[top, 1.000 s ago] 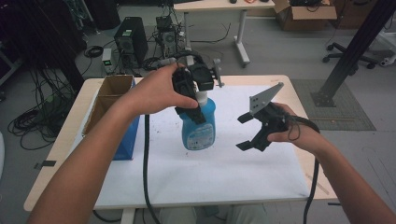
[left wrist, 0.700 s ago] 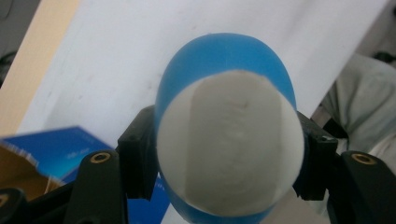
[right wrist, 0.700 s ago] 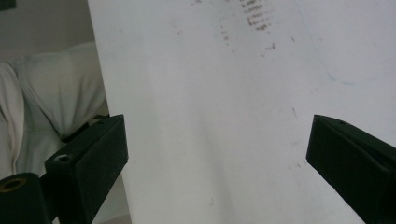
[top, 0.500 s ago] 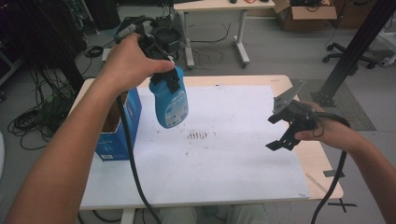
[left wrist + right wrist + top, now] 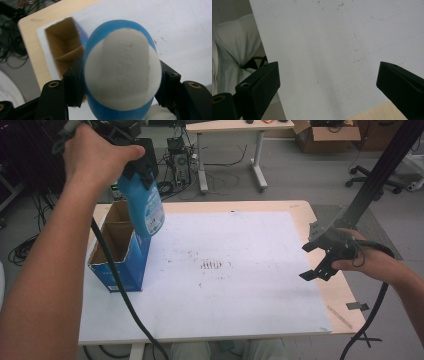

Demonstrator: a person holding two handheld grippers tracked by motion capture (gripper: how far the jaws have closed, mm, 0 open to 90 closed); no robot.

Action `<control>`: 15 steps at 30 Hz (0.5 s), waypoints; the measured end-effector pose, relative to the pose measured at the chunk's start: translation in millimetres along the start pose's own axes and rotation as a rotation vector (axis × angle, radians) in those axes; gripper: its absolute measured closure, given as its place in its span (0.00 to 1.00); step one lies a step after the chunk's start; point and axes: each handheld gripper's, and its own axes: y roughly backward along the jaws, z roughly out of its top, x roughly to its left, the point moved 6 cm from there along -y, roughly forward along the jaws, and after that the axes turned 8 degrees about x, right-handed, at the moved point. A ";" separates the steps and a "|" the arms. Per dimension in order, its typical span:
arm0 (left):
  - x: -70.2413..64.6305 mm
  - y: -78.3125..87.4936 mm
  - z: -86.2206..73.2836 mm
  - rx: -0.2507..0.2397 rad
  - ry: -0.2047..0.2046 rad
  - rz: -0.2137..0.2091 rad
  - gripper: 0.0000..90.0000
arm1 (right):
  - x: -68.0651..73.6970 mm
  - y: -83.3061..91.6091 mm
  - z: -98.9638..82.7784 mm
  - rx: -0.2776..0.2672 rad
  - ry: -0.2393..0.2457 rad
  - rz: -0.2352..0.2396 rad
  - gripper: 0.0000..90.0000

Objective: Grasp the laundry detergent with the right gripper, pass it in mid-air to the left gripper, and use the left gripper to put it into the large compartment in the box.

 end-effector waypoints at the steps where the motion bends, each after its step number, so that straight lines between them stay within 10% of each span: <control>1: 4.3 2.0 -1.0 -0.002 0.027 0.005 0.42 | -0.2 0.3 -0.4 -0.002 -0.002 0.000 0.05; 15: 56.7 -15.0 -17.8 0.003 0.245 0.050 0.42 | -2.5 0.4 -7.4 -0.017 -0.016 -0.002 0.05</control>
